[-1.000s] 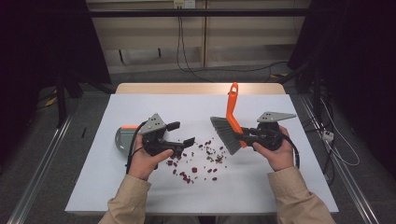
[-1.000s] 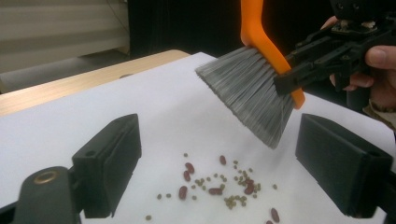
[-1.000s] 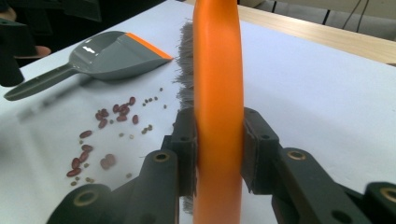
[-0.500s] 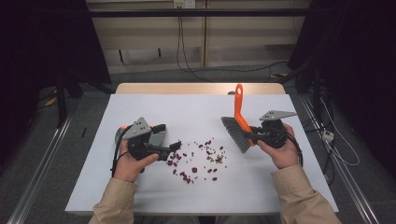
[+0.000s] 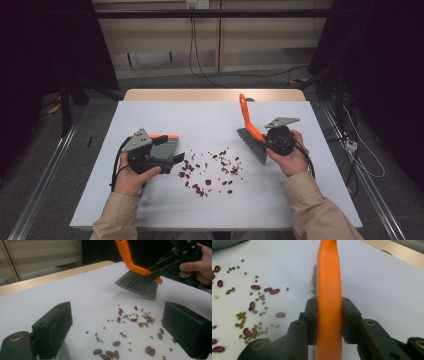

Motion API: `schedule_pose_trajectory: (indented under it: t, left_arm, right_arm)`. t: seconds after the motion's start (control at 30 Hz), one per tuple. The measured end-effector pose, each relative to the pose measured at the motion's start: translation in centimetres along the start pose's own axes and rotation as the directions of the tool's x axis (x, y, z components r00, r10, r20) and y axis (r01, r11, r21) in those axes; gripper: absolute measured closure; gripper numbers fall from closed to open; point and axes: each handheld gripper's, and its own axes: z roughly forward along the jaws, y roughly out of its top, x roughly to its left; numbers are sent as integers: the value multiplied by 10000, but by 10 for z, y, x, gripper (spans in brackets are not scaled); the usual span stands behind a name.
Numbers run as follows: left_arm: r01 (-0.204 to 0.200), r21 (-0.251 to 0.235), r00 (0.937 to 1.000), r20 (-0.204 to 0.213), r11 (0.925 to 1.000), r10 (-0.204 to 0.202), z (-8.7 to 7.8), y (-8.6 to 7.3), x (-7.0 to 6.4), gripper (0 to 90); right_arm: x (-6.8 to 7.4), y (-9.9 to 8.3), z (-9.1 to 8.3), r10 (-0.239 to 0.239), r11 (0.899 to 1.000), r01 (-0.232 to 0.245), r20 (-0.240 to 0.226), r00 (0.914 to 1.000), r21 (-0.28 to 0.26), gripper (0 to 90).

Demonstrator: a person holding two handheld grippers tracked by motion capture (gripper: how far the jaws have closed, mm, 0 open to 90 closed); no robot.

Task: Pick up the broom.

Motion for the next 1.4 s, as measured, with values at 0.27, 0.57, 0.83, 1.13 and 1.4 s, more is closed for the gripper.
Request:
schedule_pose_trajectory:
  t: [0.27, 0.57, 0.83, 1.13, 1.4]
  left_arm:
    - [81, -35, 9999, -123, 10000, -82, -4, -3, 4, 95]
    - [70, -81, 9999, -148, 9999, -71, -4, -4, 4, 95]
    - [91, -71, 9998, -166, 9999, -92, -6, -4, 5, 96]
    - [101, -116, 9996, -252, 9999, -104, -8, -4, 7, 96]
    - [25, -100, 9992, -401, 9999, -29, -10, -5, 8, 94]
  right_arm:
    - [9, 6, 22, -53, 10000, 55, -335, 9994, 49, 708]
    - [8, 0, 27, 688, 9954, -730, -666, 9954, -617, 628]
    - [7, -1, 34, 840, 9935, -878, -528, 9951, -731, 699]
    - [21, -3, 38, 854, 9900, -882, -302, 9959, -1104, 713]
    - [38, -1, 42, 719, 9895, -729, -126, 9973, -1246, 713]
